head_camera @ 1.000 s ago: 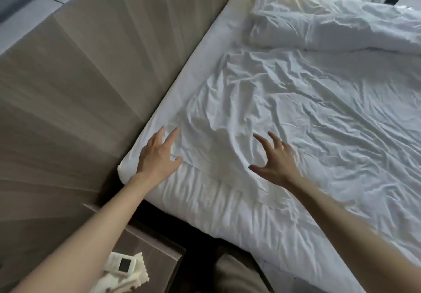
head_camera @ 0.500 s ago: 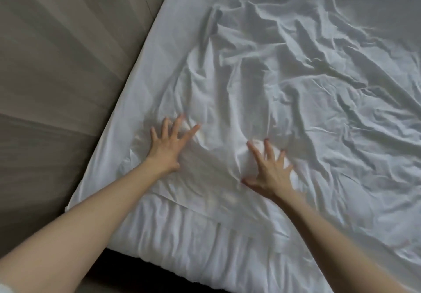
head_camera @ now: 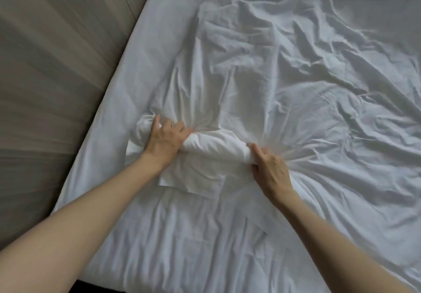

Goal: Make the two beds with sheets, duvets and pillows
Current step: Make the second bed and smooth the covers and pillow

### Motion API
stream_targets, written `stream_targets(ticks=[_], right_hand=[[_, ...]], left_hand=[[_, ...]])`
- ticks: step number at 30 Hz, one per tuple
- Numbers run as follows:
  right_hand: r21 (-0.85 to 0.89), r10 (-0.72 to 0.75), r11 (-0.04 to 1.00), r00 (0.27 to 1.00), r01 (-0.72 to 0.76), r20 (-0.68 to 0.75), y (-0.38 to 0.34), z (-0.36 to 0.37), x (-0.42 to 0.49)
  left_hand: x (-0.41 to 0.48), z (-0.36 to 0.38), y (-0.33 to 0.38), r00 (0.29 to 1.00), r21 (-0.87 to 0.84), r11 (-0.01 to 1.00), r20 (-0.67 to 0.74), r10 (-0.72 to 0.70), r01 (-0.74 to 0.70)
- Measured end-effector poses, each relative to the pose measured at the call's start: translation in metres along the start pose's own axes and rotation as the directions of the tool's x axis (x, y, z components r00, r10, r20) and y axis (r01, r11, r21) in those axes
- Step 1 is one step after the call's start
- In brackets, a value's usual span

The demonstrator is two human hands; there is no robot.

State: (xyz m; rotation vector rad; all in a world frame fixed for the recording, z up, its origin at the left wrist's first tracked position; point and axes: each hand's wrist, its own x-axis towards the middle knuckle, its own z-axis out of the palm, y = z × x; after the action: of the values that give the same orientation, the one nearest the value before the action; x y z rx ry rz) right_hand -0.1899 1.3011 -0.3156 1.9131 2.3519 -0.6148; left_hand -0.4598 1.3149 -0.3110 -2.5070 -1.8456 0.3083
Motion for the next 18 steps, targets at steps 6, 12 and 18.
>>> stream_targets(ticks=[6, 12, 18], right_hand=[[0.052, 0.052, 0.997, 0.996, -0.048, -0.077, -0.018, -0.037, -0.022], [0.029, 0.041, 0.999, 0.989, -0.037, -0.146, -0.036, -0.096, -0.076], [-0.045, 0.005, 0.999, 0.993, -0.01, -0.117, -0.062, -0.139, -0.148]], left_hand=[[-0.008, -0.049, -0.003, 0.992, 0.013, 0.998, -0.103, 0.068, -0.067], [-0.07, -0.12, 0.005, 0.958, -0.029, 0.997, -0.282, 0.06, -0.071], [-0.151, -0.161, 0.022, 0.941, -0.03, 0.998, -0.336, 0.036, -0.049]])
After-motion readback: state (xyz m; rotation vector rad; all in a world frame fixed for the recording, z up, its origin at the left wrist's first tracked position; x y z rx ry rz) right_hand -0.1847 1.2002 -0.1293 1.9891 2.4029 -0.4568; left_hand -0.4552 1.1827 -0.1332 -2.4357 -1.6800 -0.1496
